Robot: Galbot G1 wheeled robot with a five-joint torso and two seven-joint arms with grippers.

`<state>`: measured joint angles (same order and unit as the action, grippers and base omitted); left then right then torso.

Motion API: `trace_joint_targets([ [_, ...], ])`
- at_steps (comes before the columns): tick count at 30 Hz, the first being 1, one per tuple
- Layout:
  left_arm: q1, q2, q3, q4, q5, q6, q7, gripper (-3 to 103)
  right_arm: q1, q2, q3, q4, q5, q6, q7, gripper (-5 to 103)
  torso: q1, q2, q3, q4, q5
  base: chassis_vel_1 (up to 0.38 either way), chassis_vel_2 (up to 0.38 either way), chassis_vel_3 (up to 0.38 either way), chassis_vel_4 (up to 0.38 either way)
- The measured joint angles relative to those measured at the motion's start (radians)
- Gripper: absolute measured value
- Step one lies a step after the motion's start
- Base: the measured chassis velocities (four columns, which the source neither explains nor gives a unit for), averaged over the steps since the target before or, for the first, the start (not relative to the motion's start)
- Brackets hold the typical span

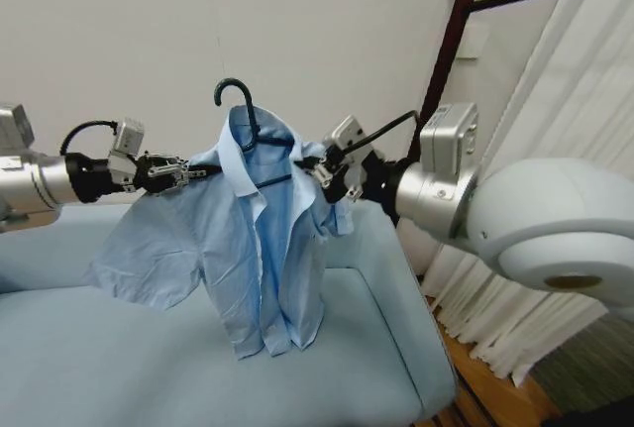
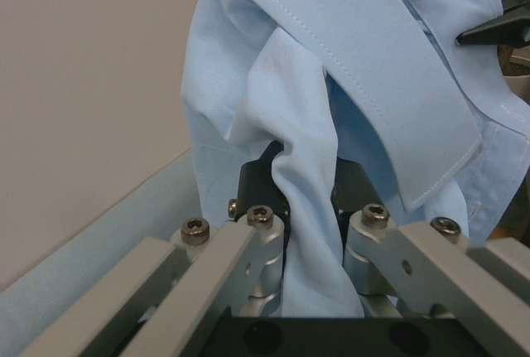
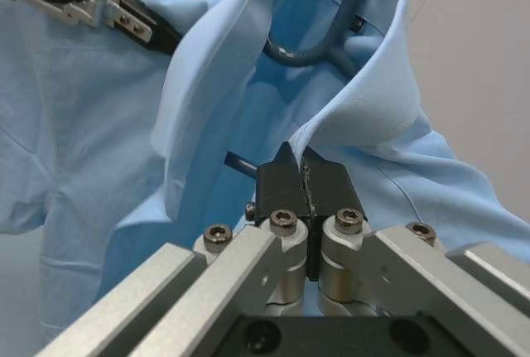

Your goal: Pick up the clothes from the sofa and hang them on the clothes hanger.

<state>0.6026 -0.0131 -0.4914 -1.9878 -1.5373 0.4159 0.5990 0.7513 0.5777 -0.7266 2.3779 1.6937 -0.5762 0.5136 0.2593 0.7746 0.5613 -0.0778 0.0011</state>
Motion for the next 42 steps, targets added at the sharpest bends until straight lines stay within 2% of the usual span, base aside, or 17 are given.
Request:
trace_joint_targets([
  [6, 0.000, -0.006, 0.001, -0.002, 0.001, 0.000, 0.003, 9, -0.041, 0.062, -0.011, -0.088, -0.048, 0.003, 0.038, 0, 0.000, 0.000, 0.000, 0.0001, 0.0003, 0.000, 0.000, 0.000, 0.000],
  [12, 0.000, -0.007, 0.002, 0.004, 0.003, -0.001, 0.010, 9, -0.060, 0.060, -0.016, -0.069, -0.041, 0.001, 0.018, 0, 0.000, 0.000, 0.000, -0.0001, 0.0002, 0.000, 0.000, 0.000, 0.000],
  [20, 0.000, -0.011, 0.003, 0.008, 0.004, -0.001, 0.013, 9, -0.082, 0.058, -0.015, -0.022, -0.014, 0.014, 0.033, -1, 0.000, 0.000, 0.000, -0.0002, 0.0004, 0.000, 0.000, 0.000, 0.000],
  [23, -0.001, -0.012, 0.003, 0.010, 0.004, -0.001, 0.029, 9, -0.068, 0.053, -0.006, -0.051, 0.016, 0.036, 0.035, 15, 0.000, 0.000, 0.000, -0.0001, 0.0003, 0.000, 0.000, 0.000, 0.000],
  [24, -0.001, -0.012, 0.003, 0.010, 0.004, -0.001, 0.029, 9, -0.068, 0.053, -0.006, -0.051, 0.016, 0.036, 0.035, 15, 0.000, 0.000, 0.000, -0.0001, 0.0003, 0.000, 0.000, 0.000, 0.000],
  [26, -0.002, -0.010, 0.003, 0.016, 0.004, 0.000, 0.058, 9, -0.053, 0.038, 0.002, -0.072, 0.062, 0.064, 0.040, 27, 0.000, 0.000, 0.000, -0.0001, 0.0003, 0.000, 0.000, 0.000, 0.000],
  [29, -0.003, -0.005, 0.002, 0.028, 0.003, 0.002, 0.098, 9, -0.037, 0.016, 0.007, -0.087, 0.101, 0.088, 0.036, 32, 0.000, 0.000, 0.000, -0.0001, 0.0004, 0.000, 0.000, 0.000, 0.000],
  [30, -0.003, -0.002, 0.002, 0.034, 0.003, 0.002, 0.115, 9, -0.029, 0.006, 0.008, -0.094, 0.115, 0.095, 0.029, 37, 0.000, 0.000, 0.000, -0.0001, 0.0004, 0.000, 0.000, 0.000, 0.000],
  [32, -0.003, 0.003, 0.002, 0.060, 0.004, 0.001, 0.167, 9, -0.003, -0.026, 0.007, -0.130, 0.145, 0.100, -0.019, 48, 0.000, 0.000, 0.000, -0.0002, 0.0004, 0.000, 0.000, 0.000, 0.000],
  [33, -0.003, 0.005, 0.002, 0.072, 0.008, 0.001, 0.190, 9, 0.006, -0.040, 0.005, -0.158, 0.148, 0.100, -0.066, 48, 0.000, 0.000, 0.000, -0.0003, 0.0003, 0.000, 0.000, 0.000, 0.000],
  [34, -0.003, 0.007, 0.002, 0.080, 0.015, 0.001, 0.208, 9, 0.011, -0.049, 0.003, -0.184, 0.145, 0.098, -0.120, 54, 0.000, 0.000, 0.000, -0.0003, 0.0002, 0.000, 0.000, 0.000, 0.000],
  [35, -0.003, 0.007, 0.002, 0.080, 0.015, 0.001, 0.208, 9, 0.011, -0.049, 0.003, -0.184, 0.145, 0.098, -0.120, 54, 0.000, 0.000, 0.000, -0.0003, 0.0002, 0.000, 0.000, 0.000, 0.000],
  [37, 0.000, 0.013, 0.002, 0.101, 0.044, 0.000, 0.250, 9, 0.018, -0.066, -0.005, -0.263, 0.096, 0.079, -0.301, 65, 0.000, 0.000, 0.000, -0.0002, 0.0004, 0.000, 0.000, 0.000, 0.000],
  [38, 0.000, 0.015, 0.002, 0.110, 0.054, 0.000, 0.267, 9, 0.018, -0.068, -0.008, -0.306, 0.049, 0.063, -0.406, 65, 0.000, 0.000, 0.000, -0.0003, 0.0005, 0.000, 0.000, 0.000, 0.000],
  [40, 0.000, 0.020, 0.002, 0.125, 0.068, -0.001, 0.303, 9, 0.015, -0.063, -0.010, -0.393, -0.050, 0.009, -0.605, 76, 0.000, 0.000, 0.000, -0.0002, 0.0004, 0.000, 0.000, 0.000, 0.000],
  [41, 0.000, 0.020, 0.002, 0.125, 0.068, -0.001, 0.303, 9, 0.015, -0.063, -0.010, -0.393, -0.050, 0.009, -0.605, 76, 0.000, 0.000, 0.000, -0.0002, 0.0004, 0.000, 0.000, 0.000, 0.000],
  [42, 0.000, 0.023, 0.002, 0.130, 0.076, -0.002, 0.316, 9, 0.014, -0.056, -0.012, -0.428, -0.079, -0.019, -0.689, 82, 0.000, 0.000, 0.000, -0.0001, 0.0006, 0.000, 0.000, 0.000, 0.000],
])
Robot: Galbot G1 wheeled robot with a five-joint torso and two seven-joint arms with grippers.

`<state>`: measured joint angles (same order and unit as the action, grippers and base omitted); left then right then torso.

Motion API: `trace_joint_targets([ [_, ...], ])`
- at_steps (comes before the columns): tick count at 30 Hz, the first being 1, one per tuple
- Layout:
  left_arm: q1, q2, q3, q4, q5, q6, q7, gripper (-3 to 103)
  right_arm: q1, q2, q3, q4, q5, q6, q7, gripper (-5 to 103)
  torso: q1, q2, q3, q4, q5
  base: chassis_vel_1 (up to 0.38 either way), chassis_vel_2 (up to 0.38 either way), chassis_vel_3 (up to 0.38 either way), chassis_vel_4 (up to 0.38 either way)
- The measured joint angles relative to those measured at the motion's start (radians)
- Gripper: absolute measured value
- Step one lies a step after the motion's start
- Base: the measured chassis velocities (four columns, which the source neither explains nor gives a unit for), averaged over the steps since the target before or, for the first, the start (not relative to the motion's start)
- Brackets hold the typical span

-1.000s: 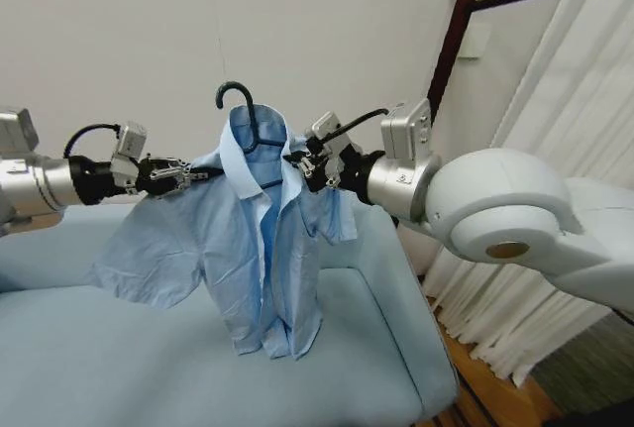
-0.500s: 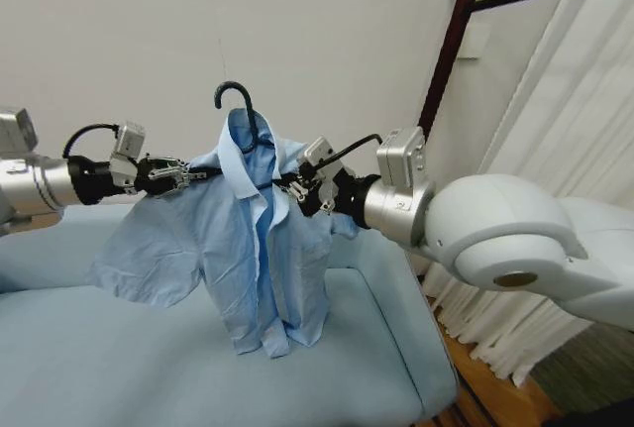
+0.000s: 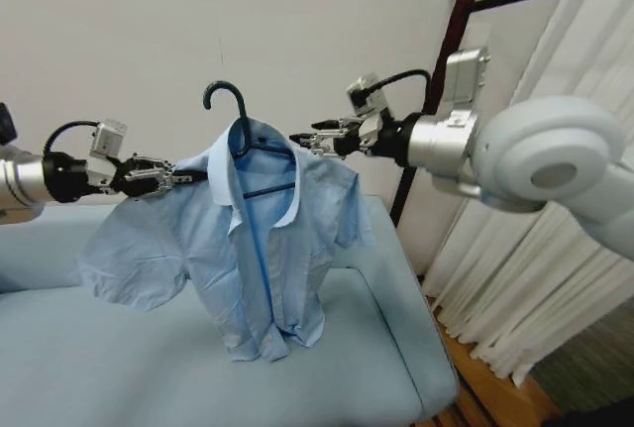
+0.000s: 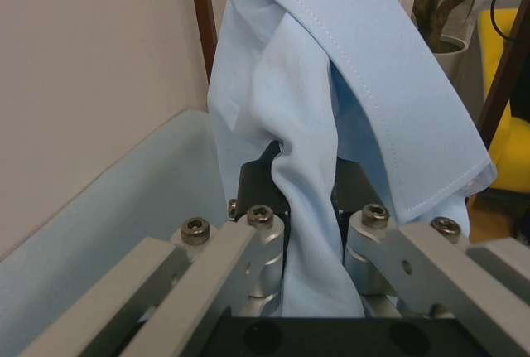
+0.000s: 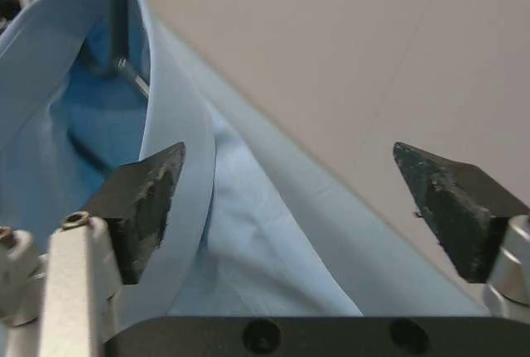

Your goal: Pick up the clothes from the sofa and hang them on the clothes hanger.

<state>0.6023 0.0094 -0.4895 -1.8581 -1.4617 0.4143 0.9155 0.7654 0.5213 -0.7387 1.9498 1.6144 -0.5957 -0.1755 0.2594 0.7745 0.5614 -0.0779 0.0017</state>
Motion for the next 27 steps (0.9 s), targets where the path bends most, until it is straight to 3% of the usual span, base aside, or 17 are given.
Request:
trace_joint_targets([
  [2, -0.001, 0.001, 0.000, 0.006, 0.008, -0.002, 0.012, 9, -0.003, 0.015, -0.005, -0.062, -0.040, -0.053, -0.128, 92, 0.000, 0.000, 0.000, 0.0002, -0.0003, 0.000, 0.000, 0.000, 0.000],
  [4, -0.001, 0.001, 0.000, 0.006, 0.009, -0.004, 0.015, 9, -0.005, 0.019, -0.012, -0.073, -0.045, -0.065, -0.147, 92, 0.000, 0.000, 0.000, 0.0002, -0.0004, 0.000, 0.000, 0.000, 0.000],
  [6, -0.001, -0.003, 0.000, 0.006, 0.011, -0.005, 0.019, 9, -0.012, 0.025, -0.024, -0.082, -0.044, -0.080, -0.160, 99, 0.000, 0.000, 0.000, 0.0001, -0.0002, 0.000, 0.000, 0.000, 0.000],
  [12, -0.002, -0.016, 0.000, 0.000, 0.014, -0.007, 0.021, 9, -0.020, 0.041, -0.056, -0.106, 0.013, -0.113, -0.116, 101, 0.000, 0.000, 0.000, 0.0000, -0.0003, 0.000, 0.000, 0.000, 0.000],
  [17, -0.003, -0.021, -0.001, -0.005, 0.016, -0.008, 0.025, 9, -0.012, 0.045, -0.087, -0.114, 0.034, -0.120, -0.110, 80, 0.000, 0.000, 0.000, -0.0001, -0.0003, 0.000, 0.000, 0.000, 0.000],
  [20, -0.004, -0.025, -0.001, -0.010, 0.017, -0.008, 0.028, 9, -0.011, 0.050, -0.095, -0.113, 0.034, -0.121, -0.110, 75, 0.000, 0.000, 0.000, -0.0001, -0.0002, 0.000, 0.000, 0.000, 0.000],
  [23, -0.003, -0.029, -0.001, -0.016, 0.023, -0.008, 0.032, 9, -0.007, 0.056, -0.099, -0.109, 0.035, -0.121, -0.111, 58, 0.000, 0.000, 0.000, 0.0001, -0.0002, 0.000, 0.000, 0.000, 0.000],
  [25, -0.003, -0.031, -0.001, -0.018, 0.027, -0.009, 0.037, 9, -0.001, 0.058, -0.103, -0.107, 0.035, -0.121, -0.114, 58, 0.000, 0.000, 0.000, 0.0001, -0.0002, 0.000, 0.000, 0.000, 0.000],
  [27, -0.002, -0.035, -0.001, -0.021, 0.037, -0.009, 0.048, 9, 0.020, 0.063, -0.115, -0.104, 0.036, -0.121, -0.130, 48, 0.000, 0.000, 0.000, 0.0000, -0.0003, 0.000, 0.000, 0.000, 0.000],
])
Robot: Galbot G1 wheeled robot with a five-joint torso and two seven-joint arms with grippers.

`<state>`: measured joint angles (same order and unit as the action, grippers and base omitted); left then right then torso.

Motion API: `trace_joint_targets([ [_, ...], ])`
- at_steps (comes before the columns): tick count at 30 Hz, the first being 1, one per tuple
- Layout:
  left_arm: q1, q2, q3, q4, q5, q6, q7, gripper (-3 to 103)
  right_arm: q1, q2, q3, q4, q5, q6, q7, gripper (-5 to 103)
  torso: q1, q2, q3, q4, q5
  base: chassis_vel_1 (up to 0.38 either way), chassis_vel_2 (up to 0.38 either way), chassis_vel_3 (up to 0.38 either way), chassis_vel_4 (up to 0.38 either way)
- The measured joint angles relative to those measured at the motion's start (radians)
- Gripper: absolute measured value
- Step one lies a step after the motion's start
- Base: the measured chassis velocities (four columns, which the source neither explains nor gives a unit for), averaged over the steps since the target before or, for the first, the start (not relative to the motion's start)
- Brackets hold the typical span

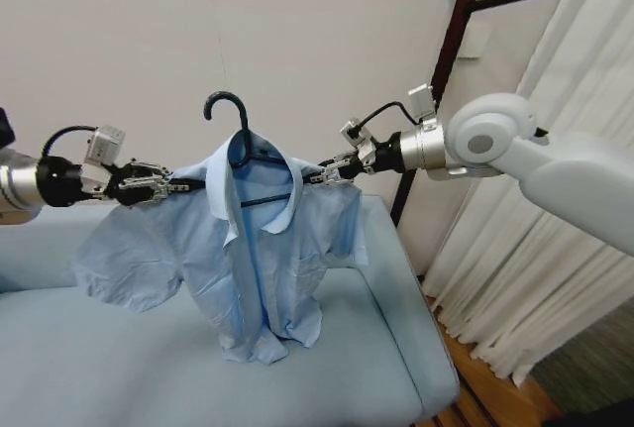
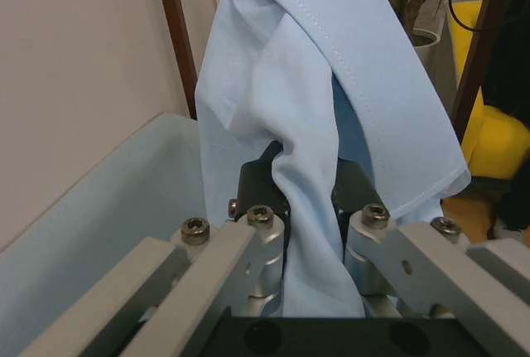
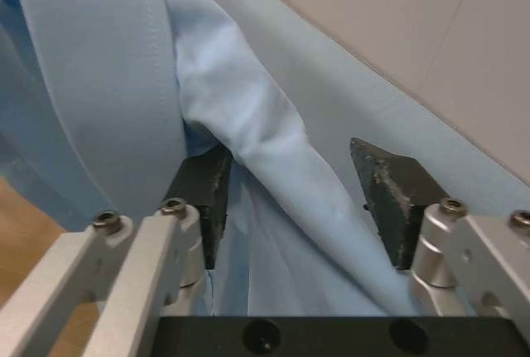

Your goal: Pick up the clothes from the sofa and hang them on the clothes hanger.

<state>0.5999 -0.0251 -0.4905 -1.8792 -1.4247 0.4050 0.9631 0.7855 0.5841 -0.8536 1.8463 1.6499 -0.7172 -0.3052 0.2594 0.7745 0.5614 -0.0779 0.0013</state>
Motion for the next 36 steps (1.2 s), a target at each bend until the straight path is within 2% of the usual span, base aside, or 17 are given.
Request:
trace_joint_targets([
  [3, 0.000, -0.003, 0.000, 0.001, 0.006, -0.002, 0.003, 9, 0.028, 0.003, -0.018, 0.007, -0.002, -0.003, -0.020, 32, 0.000, 0.000, 0.000, 0.0000, 0.0000, 0.000, 0.000, 0.000, 0.000],
  [5, 0.000, -0.004, 0.000, 0.001, 0.007, -0.002, 0.003, 9, 0.035, 0.003, -0.025, 0.010, -0.003, -0.003, -0.027, 32, 0.000, 0.000, 0.000, 0.0000, 0.0000, 0.000, 0.000, 0.000, 0.000],
  [7, -0.001, -0.005, 0.000, 0.002, 0.008, -0.002, 0.003, 9, 0.045, 0.003, -0.038, 0.020, -0.004, -0.004, -0.033, 25, 0.000, 0.000, 0.000, 0.0001, 0.0000, 0.000, 0.000, 0.000, 0.000],
  [9, -0.001, -0.006, 0.001, 0.003, 0.008, -0.002, 0.003, 9, 0.046, 0.002, -0.042, 0.023, -0.004, -0.004, -0.035, 22, 0.000, 0.000, 0.000, 0.0000, 0.0000, 0.000, 0.000, 0.000, 0.000],
  [25, 0.001, -0.033, 0.005, 0.004, 0.022, -0.018, -0.002, 9, 0.073, -0.007, -0.027, 0.044, 0.023, 0.002, -0.016, 21, 0.000, 0.000, 0.000, 0.0000, 0.0001, 0.000, 0.000, 0.000, 0.000],
  [26, 0.000, -0.034, 0.005, 0.003, 0.022, -0.018, -0.008, 6, 0.076, -0.007, -0.027, 0.045, 0.021, 0.004, -0.016, 20, 0.000, 0.000, 0.000, 0.0000, 0.0001, 0.000, 0.000, 0.000, 0.000],
  [28, 0.000, -0.035, 0.005, -0.005, 0.022, -0.023, -0.024, 14, 0.078, -0.002, -0.024, 0.052, 0.019, 0.012, -0.020, 20, 0.000, 0.000, 0.000, 0.0000, 0.0001, 0.000, 0.000, 0.000, 0.000],
  [30, 0.001, -0.035, 0.006, -0.005, 0.022, -0.029, -0.030, 14, 0.078, -0.002, -0.023, 0.053, 0.014, 0.015, -0.021, 19, 0.000, 0.000, 0.000, 0.0002, 0.0001, 0.000, 0.000, 0.000, 0.000],
  [33, 0.002, -0.035, 0.007, -0.004, 0.022, -0.040, -0.041, 30, 0.072, -0.002, -0.018, 0.057, 0.005, 0.019, -0.019, 19, 0.000, 0.000, 0.000, 0.0001, 0.0000, 0.000, 0.000, 0.000, 0.000],
  [34, 0.002, -0.035, 0.007, -0.004, 0.022, -0.040, -0.041, 30, 0.072, -0.002, -0.018, 0.057, 0.005, 0.019, -0.019, 19, 0.000, 0.000, 0.000, 0.0001, 0.0000, 0.000, 0.000, 0.000, 0.000],
  [36, 0.002, -0.035, 0.007, -0.002, 0.022, -0.042, -0.047, 41, 0.067, -0.004, -0.014, 0.058, 0.003, 0.021, -0.017, 17, 0.000, 0.000, 0.000, 0.0000, 0.0001, 0.000, 0.000, 0.000, 0.000],
])
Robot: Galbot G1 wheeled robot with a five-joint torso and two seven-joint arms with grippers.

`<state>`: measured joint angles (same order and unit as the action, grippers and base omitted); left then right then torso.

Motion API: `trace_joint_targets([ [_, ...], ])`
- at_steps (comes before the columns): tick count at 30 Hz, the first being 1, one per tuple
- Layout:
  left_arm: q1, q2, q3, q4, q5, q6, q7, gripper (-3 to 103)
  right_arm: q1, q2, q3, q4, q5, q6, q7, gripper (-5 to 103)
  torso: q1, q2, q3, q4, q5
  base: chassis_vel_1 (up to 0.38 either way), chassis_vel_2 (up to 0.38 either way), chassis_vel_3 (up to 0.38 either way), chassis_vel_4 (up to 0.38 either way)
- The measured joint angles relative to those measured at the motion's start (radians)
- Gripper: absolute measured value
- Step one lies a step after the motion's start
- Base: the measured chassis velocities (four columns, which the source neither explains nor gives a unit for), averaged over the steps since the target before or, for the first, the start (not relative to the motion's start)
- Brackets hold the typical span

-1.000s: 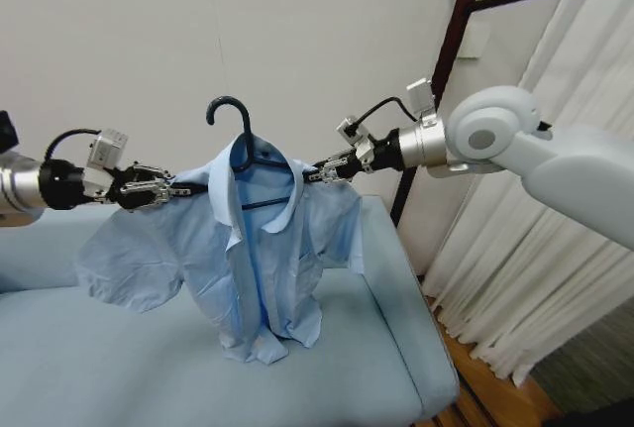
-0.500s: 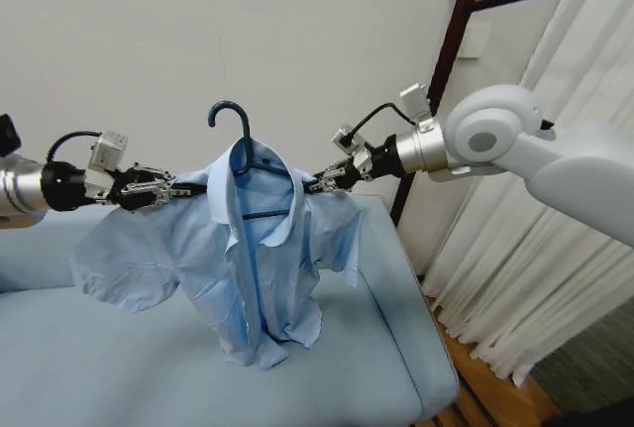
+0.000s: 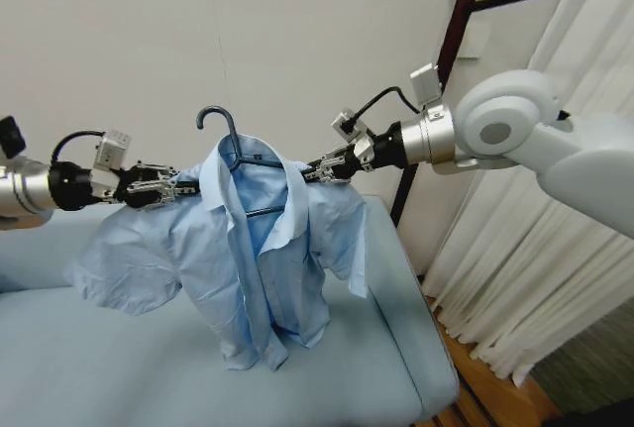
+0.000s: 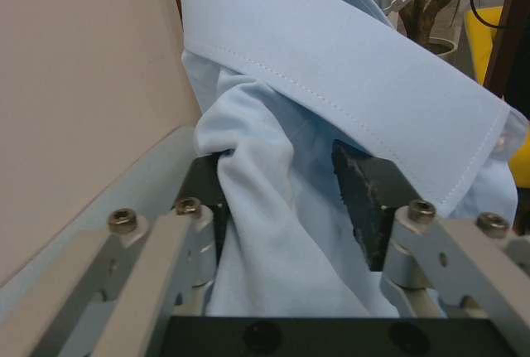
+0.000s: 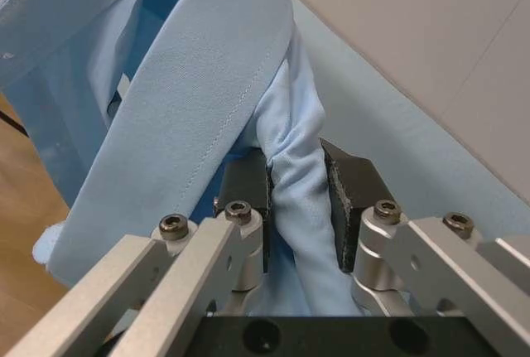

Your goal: Pick up the clothes from the sofa and hang them on the clothes hanger.

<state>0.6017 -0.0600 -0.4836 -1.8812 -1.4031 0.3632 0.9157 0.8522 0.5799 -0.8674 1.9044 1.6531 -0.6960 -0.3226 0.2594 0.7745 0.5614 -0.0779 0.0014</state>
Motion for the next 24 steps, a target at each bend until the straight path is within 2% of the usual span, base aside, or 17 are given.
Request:
trace_joint_targets([
  [2, 0.000, 0.000, 0.000, 0.001, 0.000, 0.000, -0.004, 41, -0.004, -0.003, 0.004, 0.000, -0.002, 0.000, 0.002, 16, 0.000, 0.000, 0.000, 0.0000, 0.0000, 0.000, 0.000, 0.000, 0.000],
  [6, -0.001, 0.000, 0.000, 0.014, -0.001, -0.007, -0.023, 62, -0.011, -0.014, 0.010, -0.001, -0.014, 0.002, 0.003, 13, 0.000, 0.000, 0.000, 0.0000, 0.0000, 0.000, 0.000, 0.000, 0.000],
  [7, -0.001, 0.000, 0.000, 0.014, -0.001, -0.007, -0.023, 62, -0.011, -0.014, 0.010, -0.001, -0.014, 0.002, 0.003, 13, 0.000, 0.000, 0.000, 0.0000, 0.0000, 0.000, 0.000, 0.000, 0.000],
  [10, -0.003, -0.003, 0.000, 0.018, -0.002, -0.009, -0.038, 78, -0.021, -0.019, 0.020, -0.001, -0.029, 0.007, 0.004, 12, 0.000, 0.000, 0.000, 0.0000, 0.0000, 0.000, 0.000, 0.000, 0.000],
  [13, -0.003, -0.002, 0.000, 0.018, -0.002, -0.011, -0.041, 84, -0.027, -0.019, 0.024, 0.002, -0.039, 0.012, 0.005, 12, 0.000, 0.000, 0.000, 0.0000, 0.0000, 0.000, 0.000, 0.000, 0.000],
  [16, -0.003, 0.000, 0.000, 0.018, -0.004, -0.012, -0.043, 98, -0.040, -0.019, 0.033, 0.003, -0.071, 0.026, 0.014, 9, 0.000, 0.000, 0.000, 0.0000, 0.0000, 0.000, 0.000, 0.000, 0.000],
  [24, -0.005, -0.005, -0.002, 0.013, -0.010, -0.012, -0.074, 100, -0.057, -0.029, 0.044, 0.022, -0.168, 0.092, 0.013, 8, 0.000, 0.000, 0.000, 0.0000, 0.0000, 0.000, 0.000, 0.000, 0.000],
])
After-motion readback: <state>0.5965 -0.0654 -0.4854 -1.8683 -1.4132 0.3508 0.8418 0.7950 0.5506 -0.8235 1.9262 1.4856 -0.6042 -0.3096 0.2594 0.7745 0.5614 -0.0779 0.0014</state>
